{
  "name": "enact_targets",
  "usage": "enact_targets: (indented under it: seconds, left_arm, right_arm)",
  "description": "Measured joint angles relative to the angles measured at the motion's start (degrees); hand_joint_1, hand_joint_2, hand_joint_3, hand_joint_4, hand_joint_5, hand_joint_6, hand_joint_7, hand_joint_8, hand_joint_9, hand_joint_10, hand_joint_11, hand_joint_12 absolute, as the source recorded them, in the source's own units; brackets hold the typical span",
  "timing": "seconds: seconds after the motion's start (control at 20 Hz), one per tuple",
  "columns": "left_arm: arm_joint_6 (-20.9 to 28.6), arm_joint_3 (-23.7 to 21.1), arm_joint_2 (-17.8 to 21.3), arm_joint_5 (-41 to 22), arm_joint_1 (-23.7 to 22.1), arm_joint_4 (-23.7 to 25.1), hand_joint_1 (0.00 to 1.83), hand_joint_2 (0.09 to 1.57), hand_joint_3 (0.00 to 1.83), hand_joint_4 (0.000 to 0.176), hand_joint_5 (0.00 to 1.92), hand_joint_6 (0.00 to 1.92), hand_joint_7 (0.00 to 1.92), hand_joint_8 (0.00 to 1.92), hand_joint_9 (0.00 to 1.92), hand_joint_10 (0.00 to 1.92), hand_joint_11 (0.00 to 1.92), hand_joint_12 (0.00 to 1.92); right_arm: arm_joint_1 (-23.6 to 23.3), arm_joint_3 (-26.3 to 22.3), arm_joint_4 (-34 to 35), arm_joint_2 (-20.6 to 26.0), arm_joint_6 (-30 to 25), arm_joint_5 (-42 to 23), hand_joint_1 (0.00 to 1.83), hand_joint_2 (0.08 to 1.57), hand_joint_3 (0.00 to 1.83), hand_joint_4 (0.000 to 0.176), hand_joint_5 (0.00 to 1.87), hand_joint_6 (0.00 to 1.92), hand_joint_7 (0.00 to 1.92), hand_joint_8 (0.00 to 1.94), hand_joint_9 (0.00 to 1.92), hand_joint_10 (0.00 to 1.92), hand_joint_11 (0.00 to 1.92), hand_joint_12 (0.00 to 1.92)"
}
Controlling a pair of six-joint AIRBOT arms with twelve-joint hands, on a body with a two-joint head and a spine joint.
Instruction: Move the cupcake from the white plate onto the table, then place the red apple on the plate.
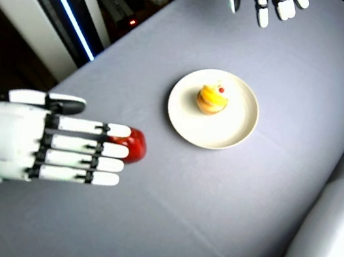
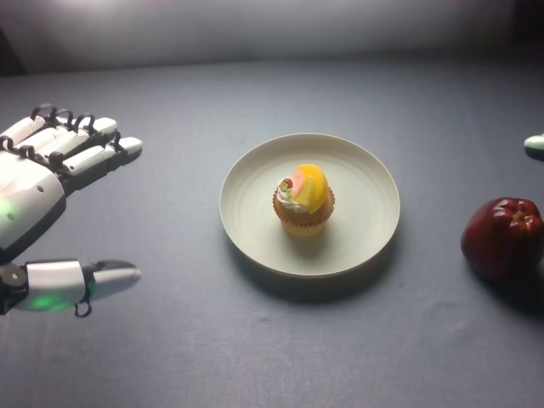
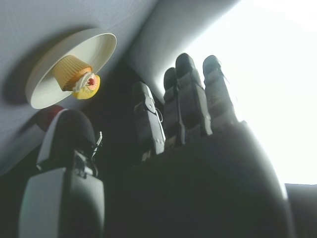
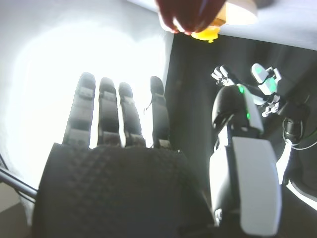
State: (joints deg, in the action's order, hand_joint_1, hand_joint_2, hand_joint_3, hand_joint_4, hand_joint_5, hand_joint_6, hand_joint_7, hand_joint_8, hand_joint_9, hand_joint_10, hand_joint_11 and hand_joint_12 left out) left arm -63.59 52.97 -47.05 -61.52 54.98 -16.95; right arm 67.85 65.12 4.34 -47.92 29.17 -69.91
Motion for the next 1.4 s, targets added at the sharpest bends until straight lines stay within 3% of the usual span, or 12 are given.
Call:
enact_targets:
  seconds: [0.3,0.4,0.45,0.55,0.75,0.95,1.0,1.1,1.25,1.3,1.35,1.4]
  left_arm:
    - [0.39,3.1,-4.48,3.19,-4.96,0.96,0.62,0.92,0.0,0.054,0.27,0.0,0.2,0.0,0.25,0.01,0.04,0.68]
    - [1.99,6.58,-8.7,6.51,-9.79,3.67,0.68,0.91,0.0,0.104,0.25,0.0,0.17,0.0,0.2,0.01,0.03,0.6]
    - [2.67,8.44,-11.17,9.29,-12.66,5.68,0.67,0.88,0.0,0.159,0.26,0.0,0.2,0.0,0.23,0.0,0.13,0.46]
    - [4.02,11.52,-15.1,14.51,-17.7,9.2,0.86,0.84,0.0,0.175,0.29,0.0,0.21,0.0,0.26,0.01,0.21,0.3]
    - [4.42,16.85,-21.57,20.94,-22.25,10.49,0.92,0.85,0.0,0.062,0.33,0.01,0.26,0.01,0.28,0.0,0.14,0.45]
    - [4.33,20.87,-26.03,26.18,-24.76,9.97,0.89,0.86,0.0,0.084,0.37,0.0,0.29,0.0,0.28,0.0,0.01,0.62]
    - [4.35,21.7,-27.08,26.67,-25.16,10.14,0.93,0.87,0.0,0.062,0.39,0.0,0.34,0.0,0.33,0.0,0.02,0.72]
    - [4.33,22.84,-28.87,27.89,-25.88,10.49,1.01,0.86,0.0,0.095,0.45,0.0,0.46,0.0,0.52,0.01,0.04,1.02]
    - [4.02,23.76,-30.36,29.97,-26.29,10.62,0.97,0.9,0.01,0.098,0.51,0.02,0.51,0.01,0.51,0.01,0.04,1.05]
    - [4.0,24.2,-30.73,30.16,-26.38,10.73,0.97,0.91,0.0,0.082,0.55,0.01,0.56,0.01,0.57,0.02,0.1,1.06]
    - [3.8,24.44,-30.95,30.45,-26.62,10.49,1.08,0.93,0.0,0.019,0.67,0.01,0.74,0.03,0.8,0.1,0.32,1.2]
    - [3.58,24.41,-30.97,30.49,-26.91,10.49,1.18,0.96,0.0,0.0,0.83,0.02,1.0,0.12,0.91,0.53,0.49,1.36]
  right_arm:
    - [-0.24,0.11,-0.39,-0.11,0.0,0.55,0.63,1.17,0.0,0.016,0.31,0.0,0.36,0.0,0.36,0.0,0.29,0.26]
    - [-0.57,0.11,-0.42,-0.26,0.0,0.31,0.64,1.17,0.0,0.018,0.31,0.0,0.35,0.0,0.37,0.0,0.3,0.25]
    - [-0.59,0.11,-0.44,-0.28,0.0,0.37,0.65,1.17,0.0,0.014,0.31,0.0,0.35,0.0,0.36,0.0,0.29,0.25]
    - [-1.16,0.2,-0.74,-0.28,0.0,0.79,0.68,1.18,0.0,0.007,0.31,0.0,0.34,0.0,0.34,0.0,0.25,0.24]
    - [-2.93,0.94,-1.66,-1.16,-0.02,0.44,0.85,1.17,0.0,0.0,0.34,0.0,0.39,0.0,0.38,0.0,0.29,0.34]
    - [-4.31,1.36,-3.32,-2.1,-0.04,1.07,0.86,1.22,0.01,0.044,0.28,0.0,0.34,0.0,0.29,0.0,0.19,0.31]
    - [-4.57,1.53,-3.67,-2.34,-0.04,1.44,0.86,1.22,0.01,0.038,0.28,0.0,0.33,0.0,0.29,0.0,0.2,0.31]
    - [-4.59,1.68,-3.5,-2.43,-0.04,1.49,0.85,1.23,0.01,0.027,0.28,0.0,0.33,0.0,0.3,0.01,0.2,0.31]
    - [-4.57,1.92,-3.28,-2.45,-0.02,2.01,0.86,1.22,0.01,0.024,0.3,0.01,0.35,0.0,0.32,0.01,0.21,0.31]
    - [-4.57,1.92,-3.32,-2.45,-0.02,2.03,0.85,1.23,0.01,0.029,0.3,0.0,0.34,0.0,0.31,0.01,0.21,0.31]
    - [-4.59,1.92,-3.32,-2.47,-0.02,2.05,0.86,1.23,0.0,0.03,0.3,0.0,0.34,0.0,0.3,0.0,0.19,0.31]
    - [-4.59,1.92,-3.34,-2.56,-0.02,1.99,0.86,1.23,0.0,0.02,0.3,0.0,0.33,0.0,0.3,0.0,0.19,0.31]
